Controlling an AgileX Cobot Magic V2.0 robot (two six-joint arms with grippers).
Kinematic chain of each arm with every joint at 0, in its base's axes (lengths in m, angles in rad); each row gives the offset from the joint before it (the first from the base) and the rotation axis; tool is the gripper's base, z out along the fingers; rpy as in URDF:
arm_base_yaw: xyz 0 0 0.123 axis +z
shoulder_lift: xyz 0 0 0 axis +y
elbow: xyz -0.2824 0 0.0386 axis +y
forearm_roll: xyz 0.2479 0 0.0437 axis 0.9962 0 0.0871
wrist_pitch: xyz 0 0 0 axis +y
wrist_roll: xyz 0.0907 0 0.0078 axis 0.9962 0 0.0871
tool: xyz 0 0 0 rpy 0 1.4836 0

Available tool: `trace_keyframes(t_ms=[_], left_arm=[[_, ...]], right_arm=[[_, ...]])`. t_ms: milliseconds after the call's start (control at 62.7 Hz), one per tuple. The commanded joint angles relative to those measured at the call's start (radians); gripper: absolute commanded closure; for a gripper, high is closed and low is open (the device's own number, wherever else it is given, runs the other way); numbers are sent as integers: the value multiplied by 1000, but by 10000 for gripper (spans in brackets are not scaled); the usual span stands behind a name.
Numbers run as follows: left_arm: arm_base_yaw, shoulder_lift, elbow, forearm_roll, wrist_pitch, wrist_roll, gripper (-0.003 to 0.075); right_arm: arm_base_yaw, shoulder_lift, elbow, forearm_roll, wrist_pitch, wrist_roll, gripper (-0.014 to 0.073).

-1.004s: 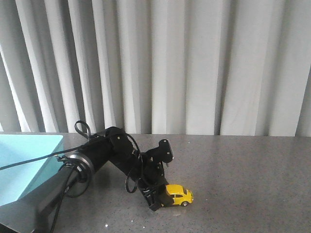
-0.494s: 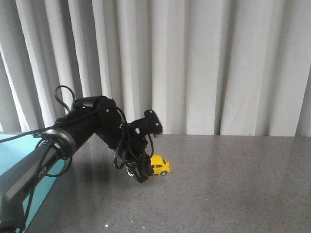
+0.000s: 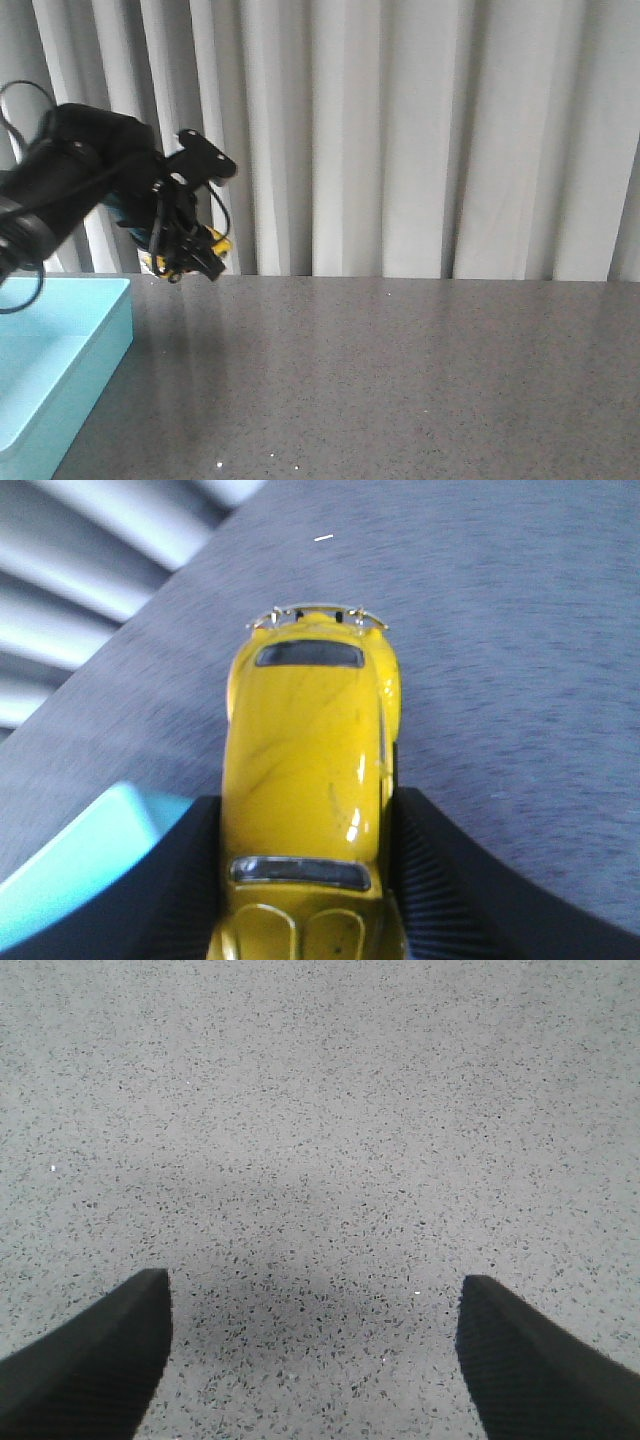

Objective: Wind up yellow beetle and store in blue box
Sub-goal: 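Lift the car with the left gripper and carry it over the blue box, then lower the car into the blue box and open the left gripper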

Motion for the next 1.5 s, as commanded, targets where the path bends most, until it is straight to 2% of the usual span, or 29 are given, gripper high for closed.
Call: trace_keyframes(t_ms=[0, 271, 510, 654, 988, 1164, 1483], left_arm=[[80, -92, -28, 17, -22, -75, 455], [313, -102, -9, -115, -22, -175, 455], [424, -101, 174, -150, -22, -176, 455], [452, -99, 298, -150, -47, -176, 455], [461, -99, 496, -143, -247, -177, 455], [461, -99, 542, -81, -322, -183, 455], [461, -43, 543, -77, -296, -184, 455]], right_arm=[[1, 2, -25, -6, -58, -1, 29], [1, 2, -25, -5, -58, -1, 29], [1, 2, -25, -6, -59, -1, 29], [1, 2, -25, -6, -58, -1, 29], [1, 2, -25, -6, -58, -1, 29], [1, 2, -25, -6, -58, -1, 29], [1, 2, -25, -6, -58, -1, 29]])
